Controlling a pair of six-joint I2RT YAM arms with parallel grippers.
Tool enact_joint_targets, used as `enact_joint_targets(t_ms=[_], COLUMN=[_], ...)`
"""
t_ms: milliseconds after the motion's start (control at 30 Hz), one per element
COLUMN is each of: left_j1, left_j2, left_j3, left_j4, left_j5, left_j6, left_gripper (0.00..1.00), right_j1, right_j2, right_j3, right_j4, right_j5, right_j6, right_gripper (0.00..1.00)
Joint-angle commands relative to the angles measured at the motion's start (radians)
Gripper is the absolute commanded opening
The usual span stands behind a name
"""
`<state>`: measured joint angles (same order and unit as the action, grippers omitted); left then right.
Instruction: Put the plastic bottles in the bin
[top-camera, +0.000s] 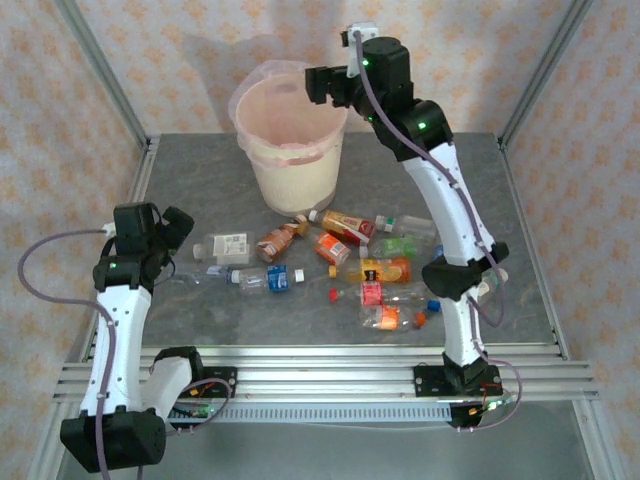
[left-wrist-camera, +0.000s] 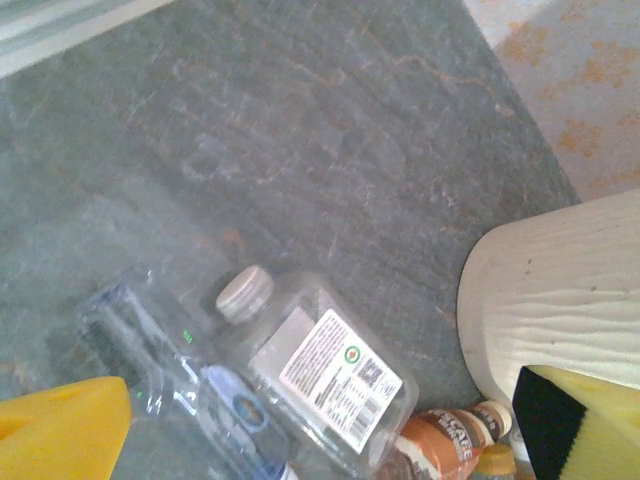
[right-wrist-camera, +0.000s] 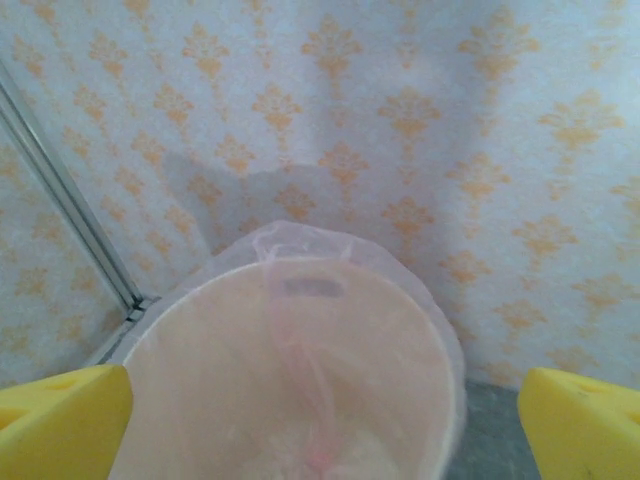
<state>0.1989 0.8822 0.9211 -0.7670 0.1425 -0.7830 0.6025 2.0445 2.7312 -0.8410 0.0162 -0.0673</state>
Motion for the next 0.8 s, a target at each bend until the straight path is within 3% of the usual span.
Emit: enact_joint_targets(t_ms=[0, 333, 533, 767], left_j1=[0.01, 0.019, 0.046, 0.094], left_j2=[-0.052, -0.15, -0.065, -0.004], left_j3=[-0.058, -0.24, -0.316, -0.34], left_j4=[-0.103, -0.114, -0.009, 0.118], left_j5=[0.038, 0.065, 0.044, 0.016], left_j6=[-0.066, -0.129, -0.15, -0.17], left_gripper=[1.0, 1.0, 1.0, 1.0], right_j1=[0.002, 0.002, 0.002, 0.002], right_j2=[-0.089, -0.679, -0.84, -0.856], right_j3=[-0.122, -1.077, -1.283, -1.38], right_j4=[-0.146, 0.194, 0.167, 0.145], right_j5=[0.08, 0.122, 0.223, 0.23], right_j6=[0.053, 0.185, 0.25, 0.295], right_gripper=[0.99, 0.99, 0.99, 0.99])
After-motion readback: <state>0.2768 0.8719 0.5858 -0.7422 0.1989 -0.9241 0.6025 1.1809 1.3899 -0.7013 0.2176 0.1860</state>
